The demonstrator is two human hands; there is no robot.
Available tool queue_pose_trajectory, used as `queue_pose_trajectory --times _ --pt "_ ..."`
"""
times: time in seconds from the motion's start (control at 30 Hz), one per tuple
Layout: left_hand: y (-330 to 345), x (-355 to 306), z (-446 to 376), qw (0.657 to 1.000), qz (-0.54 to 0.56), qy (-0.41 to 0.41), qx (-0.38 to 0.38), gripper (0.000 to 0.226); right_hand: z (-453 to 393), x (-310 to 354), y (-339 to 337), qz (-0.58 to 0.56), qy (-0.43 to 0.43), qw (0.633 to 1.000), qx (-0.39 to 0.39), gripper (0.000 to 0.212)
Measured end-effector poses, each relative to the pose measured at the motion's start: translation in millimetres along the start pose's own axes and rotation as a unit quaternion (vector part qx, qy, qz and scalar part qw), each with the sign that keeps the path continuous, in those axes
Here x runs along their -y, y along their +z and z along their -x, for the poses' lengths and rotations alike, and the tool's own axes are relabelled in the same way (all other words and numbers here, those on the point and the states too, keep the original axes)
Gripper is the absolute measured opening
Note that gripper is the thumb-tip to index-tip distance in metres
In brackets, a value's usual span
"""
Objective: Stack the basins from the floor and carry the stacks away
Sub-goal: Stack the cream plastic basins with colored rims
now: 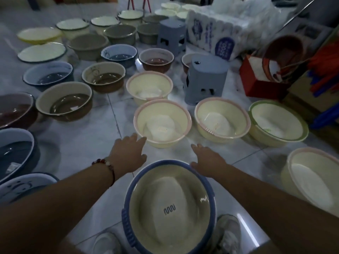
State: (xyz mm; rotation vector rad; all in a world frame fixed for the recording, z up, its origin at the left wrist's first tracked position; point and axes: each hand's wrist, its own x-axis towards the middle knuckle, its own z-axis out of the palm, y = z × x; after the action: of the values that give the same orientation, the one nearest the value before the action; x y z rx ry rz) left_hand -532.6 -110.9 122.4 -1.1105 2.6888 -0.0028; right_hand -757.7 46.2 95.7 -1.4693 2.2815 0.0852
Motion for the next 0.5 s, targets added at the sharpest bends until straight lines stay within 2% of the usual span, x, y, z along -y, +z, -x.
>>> queue_pose_trajectory --times 0.13,0.2,0.3,0.5 --pt "25.5 2.0 -16.7 0.992 0.048 -0.085 0.084 0.055 -64.7 0.8 3.9 0.008 -0.018 1.0 0.003 0.074" --pt "28.0 1.4 -33.7 0.99 0.062 -0.075 0.098 0.053 -102.0 0.9 17.8 0.018 -0.013 1.0 0.008 0.072" --pt "23.9 -2.0 -58.6 0.993 0.074 -0.064 0.071 0.052 -156.4 4.3 44.3 0.029 -0.005 0.999 0.034 0.067" --pt "43.9 -17.8 -85.5 0.987 0.081 -0.057 0.129 0.04 -227.3 10.9 88.3 0.027 -0.001 0.997 0.073 0.069"
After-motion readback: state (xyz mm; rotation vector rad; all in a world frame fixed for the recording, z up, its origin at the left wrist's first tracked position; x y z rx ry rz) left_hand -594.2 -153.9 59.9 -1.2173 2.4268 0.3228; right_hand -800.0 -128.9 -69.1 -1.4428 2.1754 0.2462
